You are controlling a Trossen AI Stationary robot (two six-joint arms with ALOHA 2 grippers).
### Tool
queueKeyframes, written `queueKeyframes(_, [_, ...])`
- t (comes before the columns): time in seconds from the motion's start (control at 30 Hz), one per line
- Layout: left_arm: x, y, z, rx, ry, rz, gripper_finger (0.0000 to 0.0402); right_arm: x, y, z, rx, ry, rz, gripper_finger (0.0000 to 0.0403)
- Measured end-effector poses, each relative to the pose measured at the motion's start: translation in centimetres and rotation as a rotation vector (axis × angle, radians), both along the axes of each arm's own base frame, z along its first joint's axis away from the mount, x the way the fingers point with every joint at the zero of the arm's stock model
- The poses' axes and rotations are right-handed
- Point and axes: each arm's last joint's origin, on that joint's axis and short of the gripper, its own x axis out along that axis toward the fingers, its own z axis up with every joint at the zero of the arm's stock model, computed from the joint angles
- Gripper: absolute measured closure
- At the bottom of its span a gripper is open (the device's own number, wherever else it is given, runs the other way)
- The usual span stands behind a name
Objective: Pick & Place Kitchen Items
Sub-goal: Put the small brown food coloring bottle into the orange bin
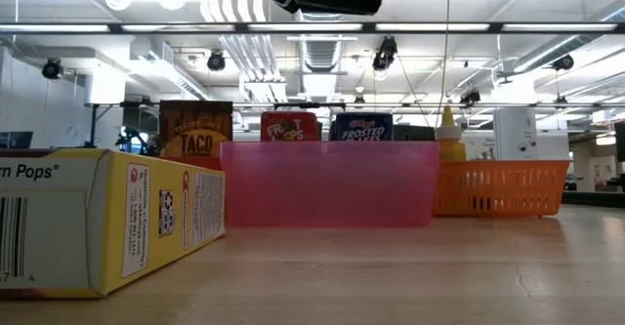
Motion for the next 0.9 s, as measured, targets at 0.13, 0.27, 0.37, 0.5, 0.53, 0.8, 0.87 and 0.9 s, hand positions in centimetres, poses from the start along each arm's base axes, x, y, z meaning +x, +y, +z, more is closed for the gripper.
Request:
queueKeyframes(0.13, [-0.2, 0.1, -0.2, 0.023, 0.045, 0.003, 0.028, -0.6, -0.3, -0.2, 0.002, 0.056, -0.028, 0.0352])
queueKeyframes(0.27, [-1.1, 0.7, 0.1, 0.056, 0.1, 0.147, 0.0242, -2.1, -0.9, -0.5, 0.006, 0.171, -0.113, 0.0337])
queueKeyframes(0.37, [-2.0, 1.3, 0.5, -0.003, 0.095, 0.226, 0.0221, -3.5, -1.5, -1.0, 0.009, 0.264, -0.211, 0.0337])
queueKeyframes(0.5, [-3.0, 1.5, -0.4, -0.06, 0.032, 0.232, 0.0212, -4.9, -2.2, -2.0, 0.094, 0.336, -0.244, 0.0346])
queueKeyframes(0.53, [-3.2, 1.5, -0.8, -0.07, 0.011, 0.231, 0.0212, -5.3, -2.3, -2.2, 0.113, 0.348, -0.251, 0.0347])
queueKeyframes(0.8, [-4.7, 1.9, -1.5, -0.147, -0.16, 0.224, 0.0214, -9.0, -5.0, -3.1, 0.22, 0.318, -0.4, 0.0347])
queueKeyframes(0.87, [-4.9, 2.0, -1.5, -0.154, -0.179, 0.223, 0.0214, -9.7, -5.7, -3.5, 0.281, 0.29, -0.434, 0.0347])
queueKeyframes(0.9, [-5.0, 2.0, -1.5, -0.155, -0.182, 0.223, 0.0213, -9.8, -6.1, -3.8, 0.315, 0.268, -0.438, 0.0347])
